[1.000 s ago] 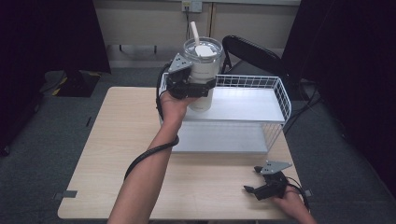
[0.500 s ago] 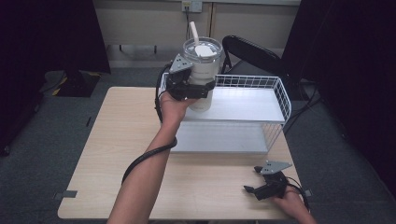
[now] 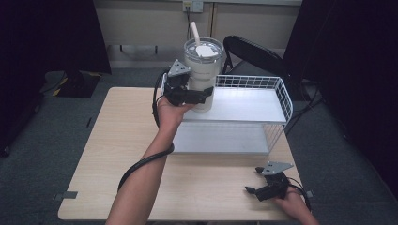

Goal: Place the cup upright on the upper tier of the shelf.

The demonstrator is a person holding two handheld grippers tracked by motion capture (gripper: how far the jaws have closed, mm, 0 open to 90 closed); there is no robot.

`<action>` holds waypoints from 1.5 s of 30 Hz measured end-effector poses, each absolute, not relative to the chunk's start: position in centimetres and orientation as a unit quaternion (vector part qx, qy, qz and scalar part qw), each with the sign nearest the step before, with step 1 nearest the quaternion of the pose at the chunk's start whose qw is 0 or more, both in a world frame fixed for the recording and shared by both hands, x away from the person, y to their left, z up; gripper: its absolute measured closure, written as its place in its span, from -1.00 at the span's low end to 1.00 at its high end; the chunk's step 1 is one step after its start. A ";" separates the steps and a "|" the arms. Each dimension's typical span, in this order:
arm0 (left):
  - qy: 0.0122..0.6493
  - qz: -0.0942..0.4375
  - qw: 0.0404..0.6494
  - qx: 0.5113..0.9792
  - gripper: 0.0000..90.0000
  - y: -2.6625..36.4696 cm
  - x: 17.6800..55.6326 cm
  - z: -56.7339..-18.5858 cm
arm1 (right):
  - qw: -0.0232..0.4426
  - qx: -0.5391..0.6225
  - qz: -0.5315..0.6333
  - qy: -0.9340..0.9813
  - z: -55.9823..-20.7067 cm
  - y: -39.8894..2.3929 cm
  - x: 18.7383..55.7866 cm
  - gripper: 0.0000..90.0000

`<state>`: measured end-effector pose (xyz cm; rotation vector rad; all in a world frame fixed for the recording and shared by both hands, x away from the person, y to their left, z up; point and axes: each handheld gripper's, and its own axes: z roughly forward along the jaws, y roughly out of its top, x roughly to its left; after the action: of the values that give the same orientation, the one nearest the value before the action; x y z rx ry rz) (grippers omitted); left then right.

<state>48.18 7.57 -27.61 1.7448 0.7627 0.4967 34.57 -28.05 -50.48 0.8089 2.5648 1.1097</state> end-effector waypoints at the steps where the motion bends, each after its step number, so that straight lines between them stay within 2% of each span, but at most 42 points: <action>1: 0.324 0.209 0.553 0.739 -0.80 7.7 48.1 -27.7 | 0.116 0.276 0.379 0.876 -50.5 -28.0 34.6 -0.79; 8: 0.338 0.193 0.548 0.740 -0.66 9.1 46.7 -28.7 | 0.116 0.276 0.379 0.875 -50.5 -28.0 34.6 -0.79; 35: 0.300 0.167 0.545 0.765 -0.65 11.6 40.6 -29.8 | 0.116 0.276 0.380 0.875 -50.5 -28.0 34.6 -0.79; 45: 0.286 0.145 0.547 0.774 -0.65 12.0 38.9 -31.6 | 0.116 0.277 0.379 0.875 -50.5 -28.0 34.6 -0.79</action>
<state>38.87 11.97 -31.58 1.8335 0.6770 0.3434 34.57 -28.04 -50.49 0.8103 2.5646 1.1112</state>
